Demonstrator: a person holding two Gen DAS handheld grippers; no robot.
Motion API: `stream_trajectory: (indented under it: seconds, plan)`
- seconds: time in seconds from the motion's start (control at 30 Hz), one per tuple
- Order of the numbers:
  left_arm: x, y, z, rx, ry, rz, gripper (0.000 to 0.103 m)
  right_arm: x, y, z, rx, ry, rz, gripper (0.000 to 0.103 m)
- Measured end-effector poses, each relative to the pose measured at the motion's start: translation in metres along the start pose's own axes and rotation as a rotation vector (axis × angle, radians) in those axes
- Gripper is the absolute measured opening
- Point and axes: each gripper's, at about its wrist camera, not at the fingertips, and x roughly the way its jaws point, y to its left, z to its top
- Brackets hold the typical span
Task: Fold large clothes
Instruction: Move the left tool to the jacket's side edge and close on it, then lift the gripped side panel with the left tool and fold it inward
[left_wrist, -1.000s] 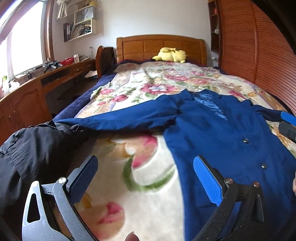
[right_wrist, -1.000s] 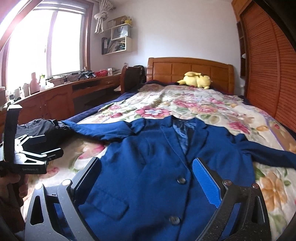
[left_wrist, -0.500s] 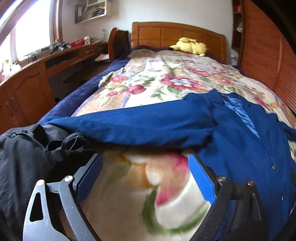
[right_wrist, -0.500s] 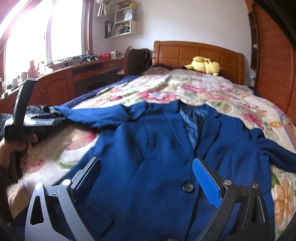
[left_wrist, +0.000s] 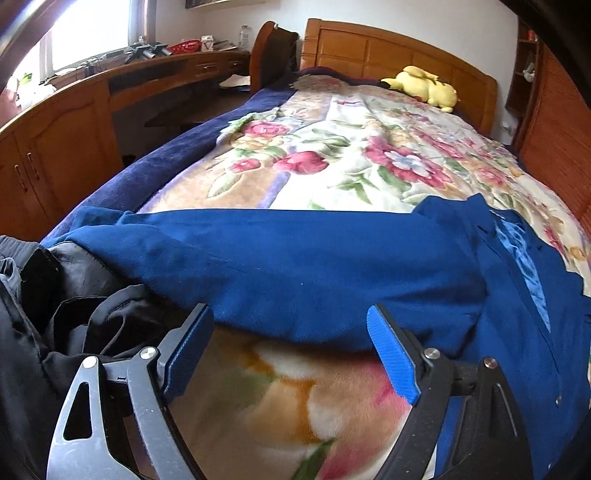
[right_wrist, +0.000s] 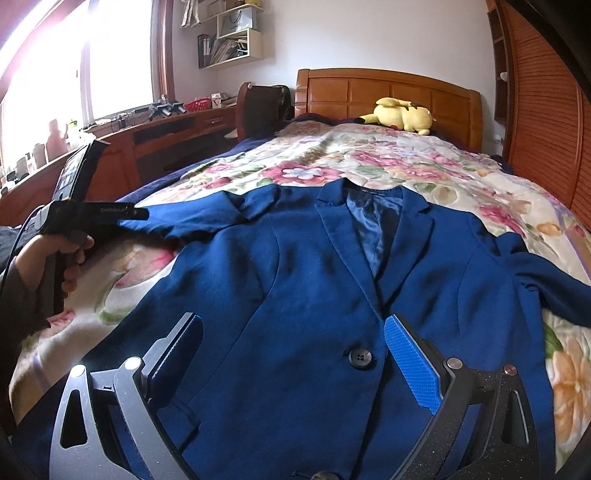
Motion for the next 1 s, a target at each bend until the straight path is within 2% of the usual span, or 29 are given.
stream_trajectory:
  seconds: [0.17,0.43,0.57,0.63,0.7,0.73,0.77,0.87,1.0]
  plan:
    - [0.01,-0.001,-0.003,0.013,0.029,0.023,0.086,-0.001,0.001,-0.001,0.003,0.002,-0.003,0.099]
    - [0.019,-0.009,-0.005,0.026,0.059,-0.024,0.084,0.003,-0.005,0.003,0.012,-0.003,-0.008,0.099]
    - [0.026,-0.014,0.0,0.022,0.087,-0.066,0.062,0.002,-0.003,0.001,0.011,-0.004,-0.012,0.099]
    - [0.027,-0.015,0.003,0.025,0.091,-0.072,0.048,0.002,-0.004,0.0,0.008,-0.005,-0.012,0.099]
    - [0.028,-0.016,0.005,0.034,0.089,-0.078,0.029,0.002,-0.002,0.0,0.004,-0.006,-0.015,0.099]
    - [0.029,-0.016,0.006,0.04,0.096,-0.087,0.024,0.001,-0.003,0.0,0.003,-0.006,-0.015,0.099]
    - [0.03,-0.018,0.006,0.048,0.102,-0.092,0.01,0.001,-0.002,0.0,-0.001,-0.006,-0.016,0.099]
    - [0.029,-0.023,0.005,0.087,0.094,-0.074,0.001,0.0,-0.004,0.0,-0.004,-0.01,-0.014,0.099]
    - [0.012,-0.034,0.007,0.13,0.034,-0.091,0.0,-0.002,-0.006,0.0,0.0,-0.014,-0.014,0.099]
